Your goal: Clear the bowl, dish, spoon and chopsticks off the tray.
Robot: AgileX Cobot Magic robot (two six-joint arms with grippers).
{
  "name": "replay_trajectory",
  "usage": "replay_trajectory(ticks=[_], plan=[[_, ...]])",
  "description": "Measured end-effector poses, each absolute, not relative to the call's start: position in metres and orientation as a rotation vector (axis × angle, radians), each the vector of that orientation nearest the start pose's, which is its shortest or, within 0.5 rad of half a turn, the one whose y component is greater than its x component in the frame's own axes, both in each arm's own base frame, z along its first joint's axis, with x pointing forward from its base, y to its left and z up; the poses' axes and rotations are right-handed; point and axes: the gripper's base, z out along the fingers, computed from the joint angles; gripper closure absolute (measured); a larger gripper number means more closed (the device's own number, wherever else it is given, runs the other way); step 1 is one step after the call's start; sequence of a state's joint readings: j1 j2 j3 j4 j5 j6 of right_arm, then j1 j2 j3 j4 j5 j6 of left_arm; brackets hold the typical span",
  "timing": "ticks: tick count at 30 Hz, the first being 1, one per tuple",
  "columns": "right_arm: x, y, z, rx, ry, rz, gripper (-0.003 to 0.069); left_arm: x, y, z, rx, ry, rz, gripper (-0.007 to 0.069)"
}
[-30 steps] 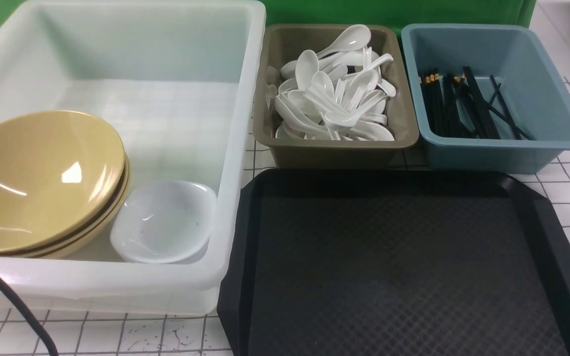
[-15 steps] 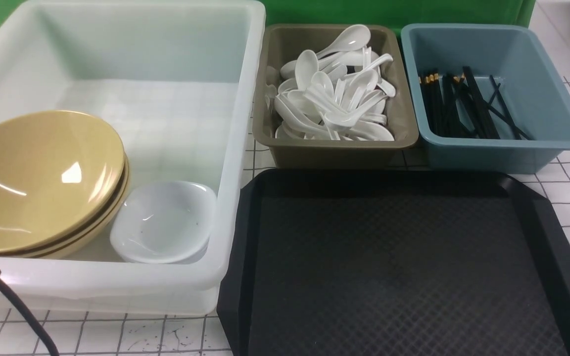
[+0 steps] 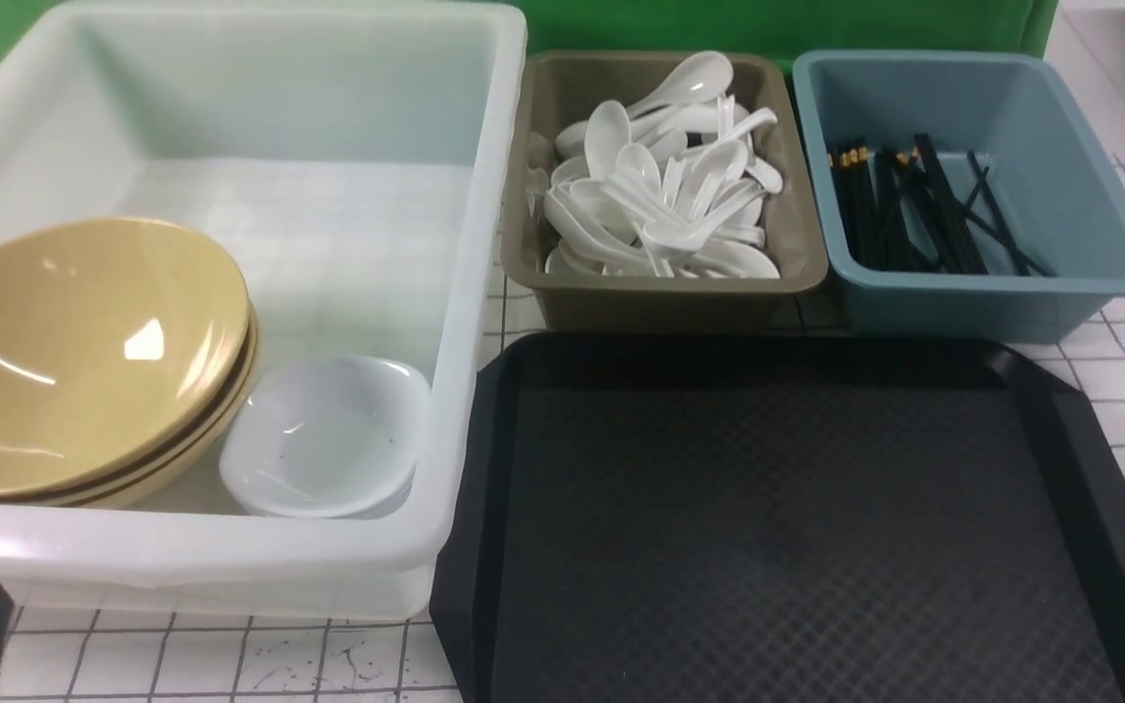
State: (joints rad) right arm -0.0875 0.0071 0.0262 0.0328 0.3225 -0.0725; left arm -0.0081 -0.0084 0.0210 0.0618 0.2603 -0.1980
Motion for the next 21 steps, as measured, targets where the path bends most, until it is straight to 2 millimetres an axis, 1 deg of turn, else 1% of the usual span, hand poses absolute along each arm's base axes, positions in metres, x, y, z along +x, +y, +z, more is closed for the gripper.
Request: replay_trajectory(ticks=[5, 10, 21], plan=[[0.0547, -0.0038, 0.1749, 0.035, 1.840, -0.081, 0.0612, 0.0538, -0.0010, 0.1757, -0.095, 1.821, -0.111, 0.0636], [0.0546, -0.0038, 0.1751, 0.035, 1.840, -0.081, 0.0608, 0.0536, -0.0026, 0.1757, -0.032, 1.823, -0.099, 0.0636], [0.0546, -0.0038, 0.1751, 0.035, 1.840, -0.081, 0.0598, 0.0536, -0.0027, 0.1757, -0.028, 1.823, -0.097, 0.0636]])
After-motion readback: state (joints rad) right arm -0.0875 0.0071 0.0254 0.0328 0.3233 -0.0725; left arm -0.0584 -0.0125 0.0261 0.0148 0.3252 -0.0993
